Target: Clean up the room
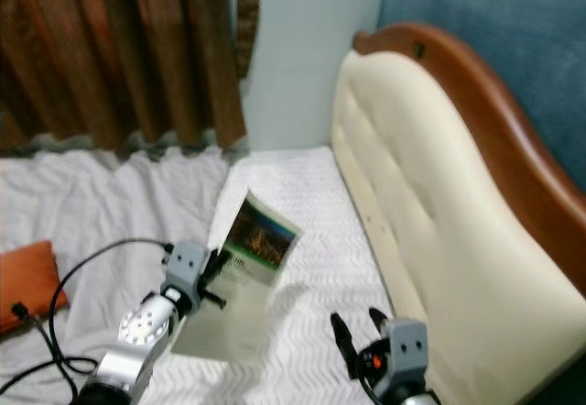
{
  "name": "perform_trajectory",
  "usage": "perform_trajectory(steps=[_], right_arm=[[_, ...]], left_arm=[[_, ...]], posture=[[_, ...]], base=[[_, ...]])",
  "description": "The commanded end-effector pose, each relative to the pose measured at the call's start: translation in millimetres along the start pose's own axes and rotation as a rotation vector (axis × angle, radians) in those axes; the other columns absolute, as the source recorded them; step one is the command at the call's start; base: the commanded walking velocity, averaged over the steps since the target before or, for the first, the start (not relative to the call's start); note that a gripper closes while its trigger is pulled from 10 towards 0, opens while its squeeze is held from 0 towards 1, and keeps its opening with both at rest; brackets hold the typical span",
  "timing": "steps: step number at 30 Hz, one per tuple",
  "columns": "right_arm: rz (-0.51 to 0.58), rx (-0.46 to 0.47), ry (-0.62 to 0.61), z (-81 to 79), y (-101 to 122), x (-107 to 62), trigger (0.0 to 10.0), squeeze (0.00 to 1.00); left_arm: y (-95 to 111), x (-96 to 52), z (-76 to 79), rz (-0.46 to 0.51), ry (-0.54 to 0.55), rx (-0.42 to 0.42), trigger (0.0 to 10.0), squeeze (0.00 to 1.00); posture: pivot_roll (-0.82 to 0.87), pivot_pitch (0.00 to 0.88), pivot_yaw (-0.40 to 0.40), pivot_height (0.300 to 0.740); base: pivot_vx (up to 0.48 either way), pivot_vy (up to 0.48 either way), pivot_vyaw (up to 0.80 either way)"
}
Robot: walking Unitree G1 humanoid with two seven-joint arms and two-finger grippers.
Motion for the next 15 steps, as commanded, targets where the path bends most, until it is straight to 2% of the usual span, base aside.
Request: perform_trajectory(steps=[1, 2, 4, 5, 6, 8, 9, 10, 12, 13, 14, 15], right_arm=[[0.018, 0.0, -0.03, 5.7, 5, -5.2, 10.0, 0.0], [0.018, 0.0, -0.03, 5.7, 5, -5.2, 10.0, 0.0], [0.02, -0.002, -0.033, 5.4, 6, -7.0, 10.0, 0.0], [0.019, -0.002, -0.035, 5.3, 6, -8.2, 10.0, 0.0], [0.018, 0.001, -0.042, 4.9, 6, -11.3, 10.0, 0.0], [0.013, 0.004, -0.047, 3.3, 5, -15.6, 10.0, 0.0], [0.013, 0.004, -0.047, 3.3, 5, -15.6, 10.0, 0.0], [0.008, 0.006, -0.049, 1.9, 4, -18.9, 10.0, 0.0], [-0.016, 0.01, -0.056, -2.6, 2, -34.0, 10.0, 0.0], [-0.016, 0.01, -0.056, -2.6, 2, -34.0, 10.0, 0.0], [-0.042, 0.011, -0.067, -7.5, 2, -53.2, 10.0, 0.0], [-0.042, 0.011, -0.067, -7.5, 2, -53.2, 10.0, 0.0]], left_arm=[[17, 10.7, 8.8, 0.051, -0.036, -0.004, 10.0, 0.0], [17, 10.7, 8.8, 0.051, -0.036, -0.004, 10.0, 0.0], [22, 16.8, 21.4, 0.064, -0.073, -0.015, 10.0, 0.0], [26, 21.1, 30.0, 0.074, -0.097, -0.025, 10.0, 0.0], [39, 31.6, 48.2, 0.097, -0.147, -0.059, 10.0, 0.0], [52, 43.4, 66.7, 0.112, -0.193, -0.09, 10.0, 0.0], [52, 43.4, 66.7, 0.112, -0.193, -0.09, 10.0, 0.0], [59, 48.4, 74.5, 0.114, -0.212, -0.102, 10.0, 0.0], [71, 59.7, 87.2, 0.099, -0.228, -0.144, 10.0, 0.0], [71, 59.7, 87.2, 0.099, -0.228, -0.144, 10.0, 0.0], [82, 67.5, 91.4, 0.089, -0.214, -0.209, 10.0, 0.0], [82, 67.5, 91.4, 0.089, -0.214, -0.209, 10.0, 0.0]], posture=[[-0.17, 0.036, 0.014, 0.74], [-0.17, 0.036, 0.014, 0.74], [-0.18, 0.038, 0.02, 0.74], [-0.18, 0.039, 0.02, 0.74], [-0.2, 0.049, 0.02, 0.74], [-0.22, 0.071, 0.017, 0.74], [-0.22, 0.071, 0.017, 0.74], [-0.23, 0.082, 0.017, 0.74], [-0.29, 0.168, 0.008, 0.74], [-0.29, 0.168, 0.008, 0.74], [-0.36, 0.242, -0.01, 0.74], [-0.36, 0.242, -0.01, 0.74]], base=[[0.0, 0.0, 0.0], [0.0, 0.0, 0.0], [0.0, 0.0, 0.0], [0.0, 0.0, 0.0], [0.0, 0.0, 0.0], [0.0, 0.0, 0.0], [0.0, 0.0, 0.0], [0.0, 0.0, 0.0], [0.0, 0.0, 0.0], [0.0, 0.0, 0.0], [0.0, 0.0, 0.0], [0.0, 0.0, 0.0]])
Point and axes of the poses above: a point about 5 cm out from each wrist's last joint towards the gripper, its own x axis pointing out of the wrist towards the gripper, its own y axis along the axis of the wrist's last joint, z = x × y, the point moved 4 cm from there along x, pointing out of the wrist towards the gripper, and after that the axes turned 7 degrees about x, right-handed, at the moved point
